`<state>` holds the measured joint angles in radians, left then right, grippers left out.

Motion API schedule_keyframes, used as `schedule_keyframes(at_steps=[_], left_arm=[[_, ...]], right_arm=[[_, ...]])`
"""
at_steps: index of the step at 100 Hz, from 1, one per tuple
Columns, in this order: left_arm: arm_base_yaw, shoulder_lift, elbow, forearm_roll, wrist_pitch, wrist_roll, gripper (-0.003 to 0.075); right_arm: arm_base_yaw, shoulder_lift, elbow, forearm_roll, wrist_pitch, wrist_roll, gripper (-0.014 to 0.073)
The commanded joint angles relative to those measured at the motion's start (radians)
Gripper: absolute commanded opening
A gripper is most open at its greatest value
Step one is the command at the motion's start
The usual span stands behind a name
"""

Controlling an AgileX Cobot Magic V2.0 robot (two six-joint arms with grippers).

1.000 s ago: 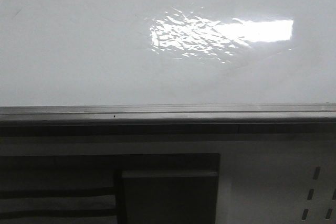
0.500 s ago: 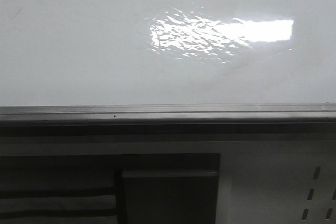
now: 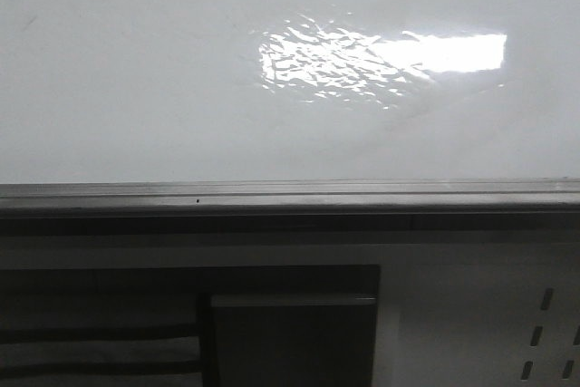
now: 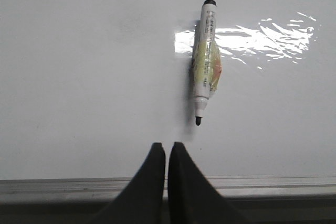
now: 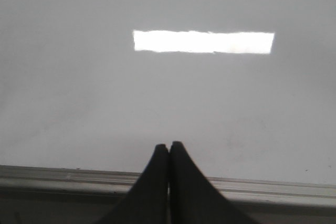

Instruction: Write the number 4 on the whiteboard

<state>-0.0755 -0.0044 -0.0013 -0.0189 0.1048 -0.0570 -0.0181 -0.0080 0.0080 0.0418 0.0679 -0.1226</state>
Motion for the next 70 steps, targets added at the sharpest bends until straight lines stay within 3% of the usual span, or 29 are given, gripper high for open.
schedule_keyframes(at_steps=[1,19,32,51,70], left_arm=[[0.004,-0.027,0.026,-0.009,-0.097,-0.003,-0.002],[0.004,-0.027,0.015,-0.028,-0.193,-0.003,-0.002],[0.004,-0.027,-0.055,-0.042,-0.208,-0.003,-0.002],[0.004,0.01,-0.242,-0.042,-0.146,-0.003,-0.002],[0.004,0.155,-0.48,-0.042,0.06,-0.003,-0.002]], right_arm=[[-0.006,-0.022,0.02,-0.002,-0.082,0.0,-0.0072],[-0.006,-0.022,-0.007,0.018,-0.102,0.0,-0.0072],[-0.006,-0.022,-0.089,0.089,-0.028,0.0,-0.0072],[-0.006,0.021,-0.272,0.089,0.157,0.0,-0.0072],[-0.006,0.162,-0.461,0.089,0.282,0.0,-0.0072]])
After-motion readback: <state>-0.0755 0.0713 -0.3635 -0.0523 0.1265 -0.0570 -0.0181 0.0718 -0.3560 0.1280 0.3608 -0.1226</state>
